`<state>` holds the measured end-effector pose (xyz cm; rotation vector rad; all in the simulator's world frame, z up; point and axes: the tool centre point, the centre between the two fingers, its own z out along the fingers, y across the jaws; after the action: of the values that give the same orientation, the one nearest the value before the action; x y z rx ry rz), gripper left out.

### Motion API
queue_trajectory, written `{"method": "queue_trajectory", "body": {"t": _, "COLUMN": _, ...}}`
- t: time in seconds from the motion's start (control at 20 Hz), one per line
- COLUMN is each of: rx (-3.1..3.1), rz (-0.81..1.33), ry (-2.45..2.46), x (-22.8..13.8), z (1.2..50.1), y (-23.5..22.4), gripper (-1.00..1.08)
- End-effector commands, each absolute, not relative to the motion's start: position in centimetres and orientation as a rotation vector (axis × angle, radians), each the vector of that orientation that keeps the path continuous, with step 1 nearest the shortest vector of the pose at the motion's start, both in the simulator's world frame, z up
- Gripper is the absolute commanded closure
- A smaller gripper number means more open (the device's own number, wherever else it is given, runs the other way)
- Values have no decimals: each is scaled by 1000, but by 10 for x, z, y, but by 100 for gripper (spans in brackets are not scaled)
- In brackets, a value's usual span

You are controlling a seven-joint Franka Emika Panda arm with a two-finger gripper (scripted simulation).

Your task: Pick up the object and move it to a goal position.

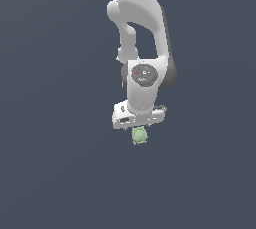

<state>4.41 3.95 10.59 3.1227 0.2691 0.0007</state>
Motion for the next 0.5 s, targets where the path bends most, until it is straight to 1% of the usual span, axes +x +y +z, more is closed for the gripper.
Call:
{"method": "queue_trajectory", "body": {"t": 0.0, "rx": 3124, "rz": 1, "ry": 300, "x": 48, "z": 98, "y": 46, "gripper": -92}}
{"method": "queue_trajectory", "body": {"t": 0.45, "rx": 3124, "rz": -1, "ry": 323, "x": 50, "z": 89, "y": 51, "gripper": -92}}
